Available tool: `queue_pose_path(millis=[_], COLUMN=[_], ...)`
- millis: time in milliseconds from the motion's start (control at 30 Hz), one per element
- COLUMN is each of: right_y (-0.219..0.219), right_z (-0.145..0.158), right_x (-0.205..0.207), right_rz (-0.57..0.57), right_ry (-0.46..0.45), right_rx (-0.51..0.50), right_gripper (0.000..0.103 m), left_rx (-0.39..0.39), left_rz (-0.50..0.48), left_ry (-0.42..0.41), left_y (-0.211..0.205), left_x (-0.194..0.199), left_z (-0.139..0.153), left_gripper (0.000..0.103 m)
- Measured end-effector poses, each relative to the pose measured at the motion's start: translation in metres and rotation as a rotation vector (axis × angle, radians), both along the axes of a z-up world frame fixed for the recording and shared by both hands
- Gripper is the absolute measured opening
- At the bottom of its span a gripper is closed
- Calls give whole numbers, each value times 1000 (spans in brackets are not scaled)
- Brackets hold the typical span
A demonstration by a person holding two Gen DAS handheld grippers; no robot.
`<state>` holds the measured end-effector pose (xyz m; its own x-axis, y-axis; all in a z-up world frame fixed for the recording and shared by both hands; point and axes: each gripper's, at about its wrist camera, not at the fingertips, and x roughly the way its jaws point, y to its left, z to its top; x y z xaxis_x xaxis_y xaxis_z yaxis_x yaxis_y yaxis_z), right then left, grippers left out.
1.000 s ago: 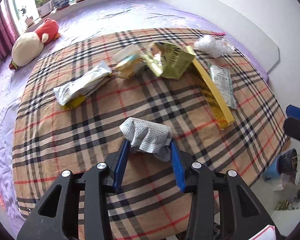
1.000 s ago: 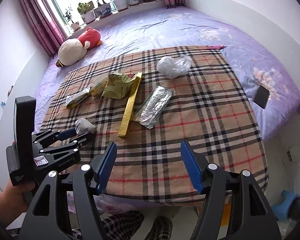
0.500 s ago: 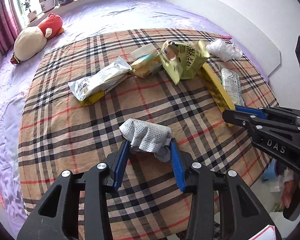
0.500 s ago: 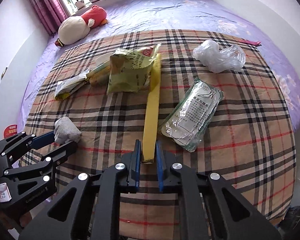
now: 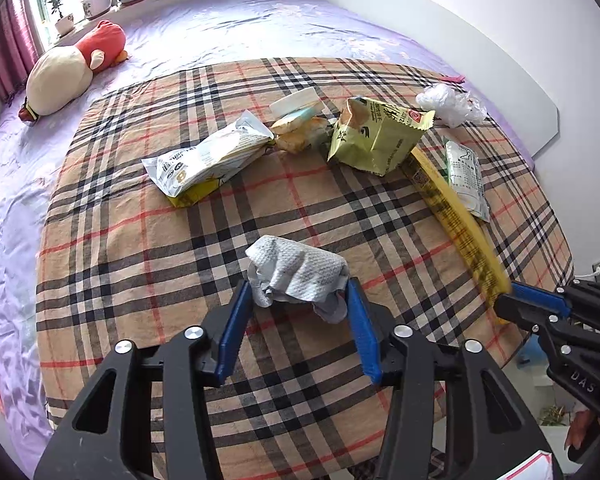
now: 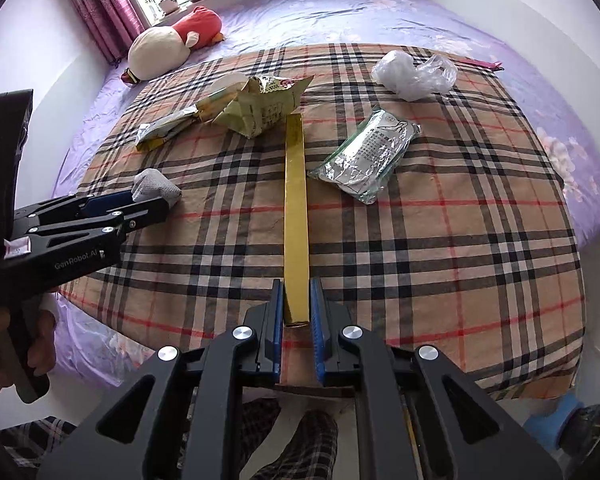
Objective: Collect trash
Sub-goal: 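Grasp the long yellow strip with the right gripper and lift it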
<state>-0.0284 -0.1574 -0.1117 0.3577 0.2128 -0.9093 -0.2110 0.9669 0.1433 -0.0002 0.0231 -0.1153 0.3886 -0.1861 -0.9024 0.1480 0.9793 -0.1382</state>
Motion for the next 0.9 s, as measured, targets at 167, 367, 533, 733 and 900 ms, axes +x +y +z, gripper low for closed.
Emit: queue_pose_path(millis=[167, 367, 533, 733, 900], right_y=[2, 6, 12, 16, 19], right_z=[-2, -4, -7, -10, -13], right_x=[11, 28, 38, 43, 45], right_rz=[-19, -19, -2, -1, -1], right_ry=[-11, -39, -50, -45, -42], right_rx=[13, -12, -30, -32, -40], right_gripper=[20, 44, 44, 44, 44], left_rx=[12, 40, 62, 91, 113], left_rz=[-10, -23, -34, -56, -69], left_ry=[-5, -26, -22, -34, -42], left_y=[-1, -6, -6, -9, -13], left_x=[2, 12, 19, 16, 14], left_z=[0, 0, -6, -8, -8], left_gripper=[56, 64, 64, 64, 64])
